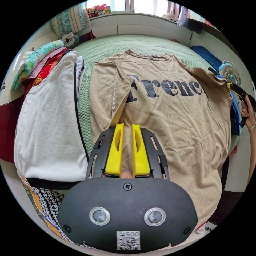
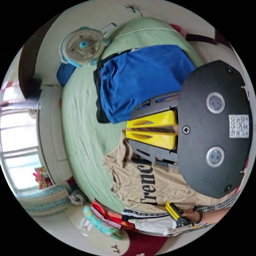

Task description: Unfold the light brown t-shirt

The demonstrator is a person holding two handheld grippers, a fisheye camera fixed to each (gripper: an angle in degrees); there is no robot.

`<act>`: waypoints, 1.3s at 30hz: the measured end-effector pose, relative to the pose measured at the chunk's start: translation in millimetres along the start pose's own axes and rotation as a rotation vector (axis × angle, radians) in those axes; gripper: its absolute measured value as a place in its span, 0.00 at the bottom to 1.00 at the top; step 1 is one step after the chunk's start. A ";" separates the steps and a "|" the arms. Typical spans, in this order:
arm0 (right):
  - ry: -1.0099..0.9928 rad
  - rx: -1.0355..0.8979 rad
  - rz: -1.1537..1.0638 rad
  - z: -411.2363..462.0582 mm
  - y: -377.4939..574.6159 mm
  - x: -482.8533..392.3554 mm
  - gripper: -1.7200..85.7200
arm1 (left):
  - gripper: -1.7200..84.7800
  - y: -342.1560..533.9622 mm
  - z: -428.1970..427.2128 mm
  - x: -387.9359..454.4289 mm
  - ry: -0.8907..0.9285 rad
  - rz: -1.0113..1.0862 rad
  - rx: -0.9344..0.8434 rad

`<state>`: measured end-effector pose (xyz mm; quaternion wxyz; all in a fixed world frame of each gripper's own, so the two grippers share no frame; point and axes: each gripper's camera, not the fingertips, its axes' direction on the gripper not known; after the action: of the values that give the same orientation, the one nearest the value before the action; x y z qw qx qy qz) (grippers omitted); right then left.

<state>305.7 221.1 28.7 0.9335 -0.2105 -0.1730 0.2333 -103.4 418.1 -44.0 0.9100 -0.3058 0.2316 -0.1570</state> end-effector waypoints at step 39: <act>0.115 -0.051 -0.037 51.3 -142.8 -38.5 0.02 | 0.09 21.4 -29.1 -5.7 0.028 0.012 0.049</act>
<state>303.9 103.0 131.4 0.9403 -0.2441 -0.1290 0.1990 -120.2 422.8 -76.2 0.9148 -0.2799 0.2422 -0.1615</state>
